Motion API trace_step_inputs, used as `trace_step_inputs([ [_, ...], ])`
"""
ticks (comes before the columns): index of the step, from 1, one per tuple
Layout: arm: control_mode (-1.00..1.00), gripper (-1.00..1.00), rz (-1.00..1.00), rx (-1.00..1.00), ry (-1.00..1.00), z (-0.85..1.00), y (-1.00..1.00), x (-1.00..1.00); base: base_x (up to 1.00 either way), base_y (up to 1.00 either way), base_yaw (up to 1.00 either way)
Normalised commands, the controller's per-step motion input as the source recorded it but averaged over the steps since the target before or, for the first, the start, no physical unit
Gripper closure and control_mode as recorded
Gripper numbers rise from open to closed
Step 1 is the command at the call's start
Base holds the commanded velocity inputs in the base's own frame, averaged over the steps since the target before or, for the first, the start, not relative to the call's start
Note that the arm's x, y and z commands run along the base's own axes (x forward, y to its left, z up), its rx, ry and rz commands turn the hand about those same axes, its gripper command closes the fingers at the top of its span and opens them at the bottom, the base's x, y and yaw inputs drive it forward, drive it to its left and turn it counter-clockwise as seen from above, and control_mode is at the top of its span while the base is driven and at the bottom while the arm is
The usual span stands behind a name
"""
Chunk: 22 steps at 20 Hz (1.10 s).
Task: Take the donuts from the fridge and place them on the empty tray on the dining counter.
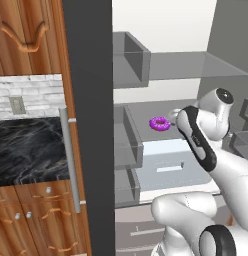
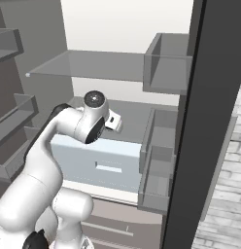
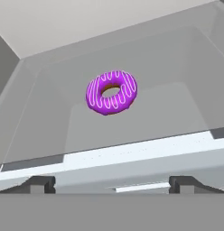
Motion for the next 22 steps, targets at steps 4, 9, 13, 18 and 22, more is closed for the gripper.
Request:
trace_step_inputs([
  [4, -1.0, -1.0, 0.0, 0.0, 0.0, -0.15, -0.01, 0.34, 0.0, 0.0, 0.0],
  [9, -1.0, -1.0, 0.0, 0.0, 0.0, -0.13, -0.02, 0.38, 0.0, 0.0, 0.0],
  [13, -1.0, -1.0, 0.0, 0.0, 0.02, -0.17, -0.14, 0.39, 0.0, 0.0, 0.0],
  [18, -1.0, -1.0, 0.0, 0.02, 0.12, -0.11, -0.16, 0.46, 0.0, 0.0, 0.0],
  [22, -1.0, -1.0, 0.0, 0.0, 0.02, -0.23, 0.0, 0.42, 0.0, 0.0, 0.0],
])
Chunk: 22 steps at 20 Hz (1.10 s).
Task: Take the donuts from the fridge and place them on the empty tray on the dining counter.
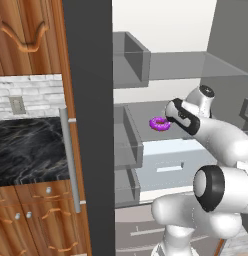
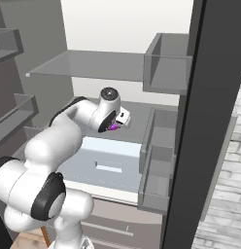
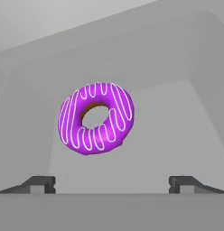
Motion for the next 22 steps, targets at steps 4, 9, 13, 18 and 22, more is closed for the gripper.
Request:
trace_step_inputs([
  [4, -1.0, -1.0, 0.0, 0.0, 0.0, -0.26, 0.0, 0.25, 0.0, 0.0, 0.0],
  [9, -1.0, -1.0, 0.0, 0.0, 0.0, -0.25, 0.0, 0.34, 0.0, 0.0, 0.0],
  [13, -1.0, -1.0, 0.0, 0.0, 0.0, -0.26, 0.0, 0.46, 0.0, 0.0, 0.0],
  [18, -1.0, -1.0, 0.0, 0.0, 0.03, -0.25, -0.01, 0.39, 0.0, 0.0, 0.0],
  [22, -1.0, -1.0, 0.0, 0.0, 0.03, -0.24, -0.08, 0.42, 0.0, 0.0, 0.0],
])
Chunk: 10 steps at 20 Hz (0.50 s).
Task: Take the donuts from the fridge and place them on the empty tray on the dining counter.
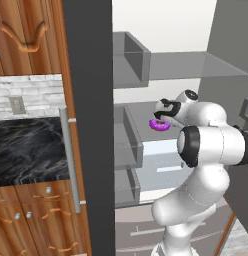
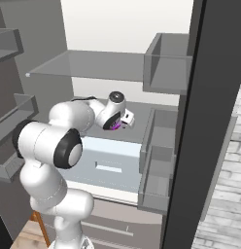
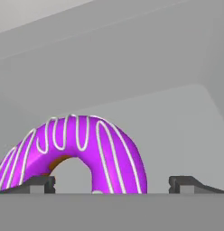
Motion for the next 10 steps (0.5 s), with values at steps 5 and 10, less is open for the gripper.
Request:
trace_step_inputs([
  [5, -1.0, 1.0, 0.0, 0.0, 0.01, -0.43, -0.06, 0.27, 0.0, 0.0, 0.0],
  [10, -1.0, 1.0, 0.0, -0.07, 0.0, -0.72, 0.01, -0.11, 0.0, 0.0, 0.0],
])
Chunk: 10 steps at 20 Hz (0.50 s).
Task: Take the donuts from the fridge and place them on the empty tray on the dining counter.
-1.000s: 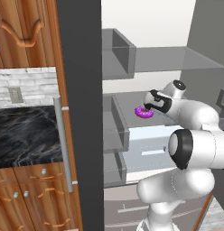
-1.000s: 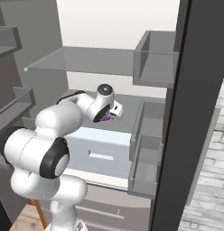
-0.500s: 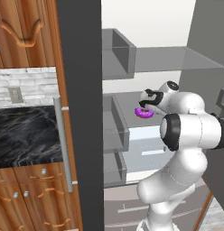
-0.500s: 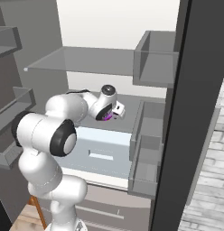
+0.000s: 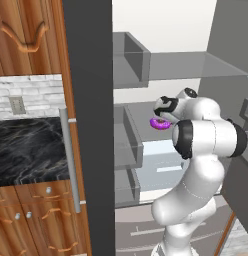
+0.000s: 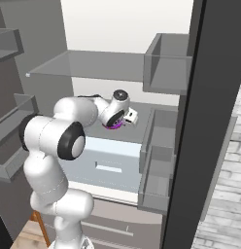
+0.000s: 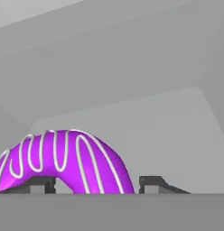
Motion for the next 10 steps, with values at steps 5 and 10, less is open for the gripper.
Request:
trace_step_inputs([
  [5, -1.0, 1.0, 0.0, -0.48, 0.06, -0.99, 0.66, -0.67, 0.0, 0.0, 0.0],
  [10, -1.0, 1.0, 0.01, -0.27, 0.18, -1.0, 0.19, -0.22, 0.0, 0.0, 0.0],
])
